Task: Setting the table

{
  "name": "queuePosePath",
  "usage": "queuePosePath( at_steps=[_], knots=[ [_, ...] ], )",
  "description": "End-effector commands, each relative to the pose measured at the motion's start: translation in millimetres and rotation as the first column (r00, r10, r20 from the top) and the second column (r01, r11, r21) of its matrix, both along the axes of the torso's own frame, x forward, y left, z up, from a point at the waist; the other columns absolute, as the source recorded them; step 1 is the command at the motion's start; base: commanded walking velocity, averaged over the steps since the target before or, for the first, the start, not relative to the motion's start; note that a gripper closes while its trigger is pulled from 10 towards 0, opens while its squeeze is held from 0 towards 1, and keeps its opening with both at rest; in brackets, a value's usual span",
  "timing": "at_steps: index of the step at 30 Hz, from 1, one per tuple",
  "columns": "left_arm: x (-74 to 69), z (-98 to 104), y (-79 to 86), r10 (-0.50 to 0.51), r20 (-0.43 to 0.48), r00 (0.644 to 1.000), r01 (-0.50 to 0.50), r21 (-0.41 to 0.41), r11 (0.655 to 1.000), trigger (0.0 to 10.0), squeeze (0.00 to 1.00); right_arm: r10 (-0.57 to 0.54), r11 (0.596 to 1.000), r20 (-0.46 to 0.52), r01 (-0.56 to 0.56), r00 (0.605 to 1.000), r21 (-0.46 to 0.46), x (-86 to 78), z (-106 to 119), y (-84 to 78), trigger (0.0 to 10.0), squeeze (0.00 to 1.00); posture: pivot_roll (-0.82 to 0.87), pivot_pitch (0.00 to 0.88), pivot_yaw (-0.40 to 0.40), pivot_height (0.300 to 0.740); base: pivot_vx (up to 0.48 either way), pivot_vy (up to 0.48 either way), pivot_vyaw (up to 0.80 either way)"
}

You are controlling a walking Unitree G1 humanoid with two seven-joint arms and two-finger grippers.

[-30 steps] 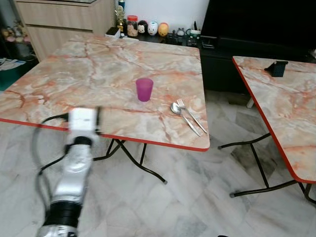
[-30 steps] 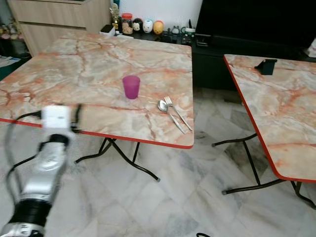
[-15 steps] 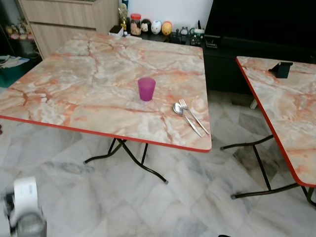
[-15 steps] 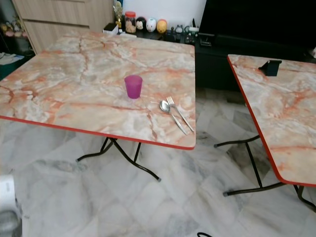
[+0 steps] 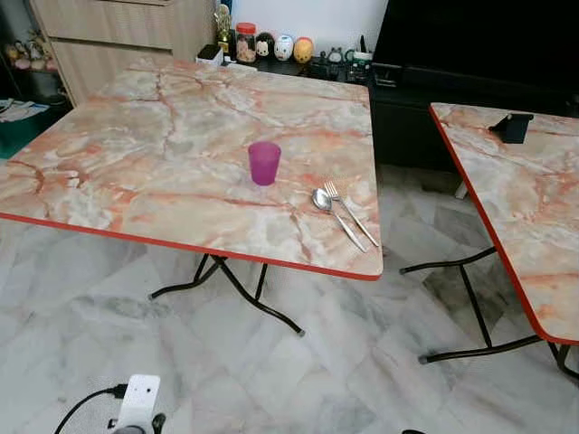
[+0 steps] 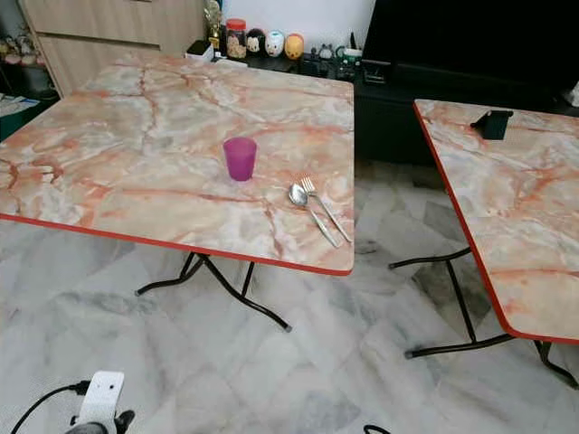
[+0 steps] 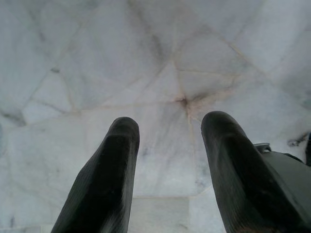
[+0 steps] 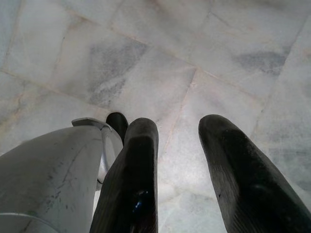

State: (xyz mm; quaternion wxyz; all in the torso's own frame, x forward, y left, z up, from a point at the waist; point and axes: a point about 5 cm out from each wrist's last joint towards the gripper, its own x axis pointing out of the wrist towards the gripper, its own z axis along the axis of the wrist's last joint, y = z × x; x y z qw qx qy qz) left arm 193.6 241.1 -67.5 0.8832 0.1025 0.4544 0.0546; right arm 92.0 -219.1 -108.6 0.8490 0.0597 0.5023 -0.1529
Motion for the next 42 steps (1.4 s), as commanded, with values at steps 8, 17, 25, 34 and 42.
queuePosePath(
  at_steps=[8, 17, 25, 34, 42],
  knots=[
    [-4.4, -6, -10.0, -0.075, -0.047, 0.996, 0.073, -0.045, 0.996, 10.0, 0.00, -0.040, 0.999, 0.002, 0.040, 0.999, -0.004, -1.3, 0, -2.5, 10.0, 0.00, 0.10, 0.000, -0.073, 0.728, 0.000, 0.000, 0.00],
    [-2.3, -5, -12.3, -0.073, -0.035, 0.997, 0.071, -0.073, 0.995, 10.0, 0.00, -0.039, 0.999, 0.055, 0.040, 0.998, -0.018, 2.7, 3, -3.9, 10.0, 0.00, 0.11, 0.000, -0.078, 0.728, 0.000, 0.000, 0.00],
    [-3.4, -3, -1.2, -0.066, -0.050, 0.997, 0.064, -0.050, 0.997, 10.0, 0.00, -0.026, 0.996, 0.141, 0.038, 0.990, -0.080, 9.0, 8, -5.6, 10.0, 0.00, 0.07, 0.000, -0.057, 0.728, 0.000, 0.000, 0.00],
    [-8.9, -5, 1.5, -0.057, -0.064, 0.996, 0.055, -0.032, 0.998, 10.0, 0.00, 0.122, 0.931, 0.677, 0.154, 0.726, -0.332, 136.9, 105, -40.2, 10.0, 0.00, 0.07, 0.000, -0.055, 0.728, 0.000, 0.000, 0.00],
    [-26.7, -13, 2.9, -0.039, -0.103, 0.994, 0.036, -0.025, 0.999, 10.0, 0.00, 0.184, 0.928, 0.771, 0.151, 0.610, -0.342, 163.3, 136, -31.1, 10.0, 0.00, 0.08, 0.000, -0.061, 0.728, 0.000, 0.000, 0.00]
  ],
)
